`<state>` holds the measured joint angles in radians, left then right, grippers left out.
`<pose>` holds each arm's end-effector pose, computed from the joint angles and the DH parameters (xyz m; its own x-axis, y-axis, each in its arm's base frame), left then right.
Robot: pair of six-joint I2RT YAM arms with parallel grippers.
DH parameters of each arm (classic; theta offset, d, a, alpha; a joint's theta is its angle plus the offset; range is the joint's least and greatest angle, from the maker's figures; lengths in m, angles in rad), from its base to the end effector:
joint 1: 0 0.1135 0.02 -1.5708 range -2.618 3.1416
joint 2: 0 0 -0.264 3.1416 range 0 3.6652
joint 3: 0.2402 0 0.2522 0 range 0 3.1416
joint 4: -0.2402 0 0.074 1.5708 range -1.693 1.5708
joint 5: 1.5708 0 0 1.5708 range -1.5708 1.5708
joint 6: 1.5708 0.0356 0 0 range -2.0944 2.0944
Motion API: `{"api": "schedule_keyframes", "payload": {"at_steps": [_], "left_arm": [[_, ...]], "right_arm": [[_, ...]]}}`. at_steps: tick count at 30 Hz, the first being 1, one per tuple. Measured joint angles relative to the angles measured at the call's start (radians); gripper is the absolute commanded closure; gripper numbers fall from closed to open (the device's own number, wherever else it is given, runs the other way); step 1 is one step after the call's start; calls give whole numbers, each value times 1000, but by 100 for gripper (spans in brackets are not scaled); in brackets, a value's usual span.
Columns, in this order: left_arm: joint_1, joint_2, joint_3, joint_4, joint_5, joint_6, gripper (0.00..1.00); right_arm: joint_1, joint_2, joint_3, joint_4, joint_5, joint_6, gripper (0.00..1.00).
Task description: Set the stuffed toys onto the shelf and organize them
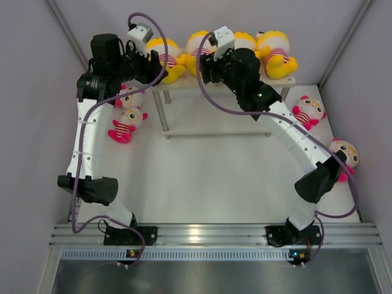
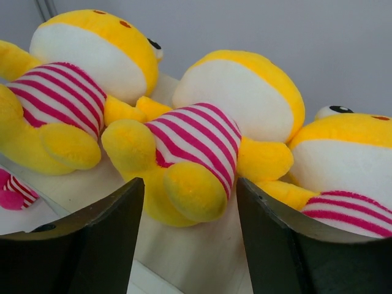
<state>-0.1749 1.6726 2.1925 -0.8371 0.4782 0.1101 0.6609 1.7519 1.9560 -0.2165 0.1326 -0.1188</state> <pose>0.3221 -0.0735 0.5170 -0.2410 0.1417 -0.9601 0.6153 0.7874 -0.0383 0.3223 0.2446 0.4802 0.0500 -0.1099 -0.9927 -0.5017 0.8567 -0.1201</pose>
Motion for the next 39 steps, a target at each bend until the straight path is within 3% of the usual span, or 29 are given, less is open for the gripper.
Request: {"api": "schedule_keyframes", "payload": {"at_steps": [3,6,10,14,26,35,39], "left_arm": [[0,6,-1,5,0,27,56],[0,5,-8,14,6,68,59],[0,-9,-55,28,32,133,69],[0,-18,-79,32,50,202,100],[22,-54,-138,51,196,375,100],[92,-54,-145,52,313,404,100],[110,-53,-154,53,339,419,100]], "right_arm": [[-3,0,-1,6,-3,6,57],[-11,0,-4,12,-12,10,69],[-33,-5,-21,20,-47,7,79],[-55,-23,-53,23,-91,-5,82],[-69,-80,-73,4,-157,-46,83],[-77,-107,-78,-2,-177,-47,67],[-77,-107,-78,-8,-186,-48,66]]}}
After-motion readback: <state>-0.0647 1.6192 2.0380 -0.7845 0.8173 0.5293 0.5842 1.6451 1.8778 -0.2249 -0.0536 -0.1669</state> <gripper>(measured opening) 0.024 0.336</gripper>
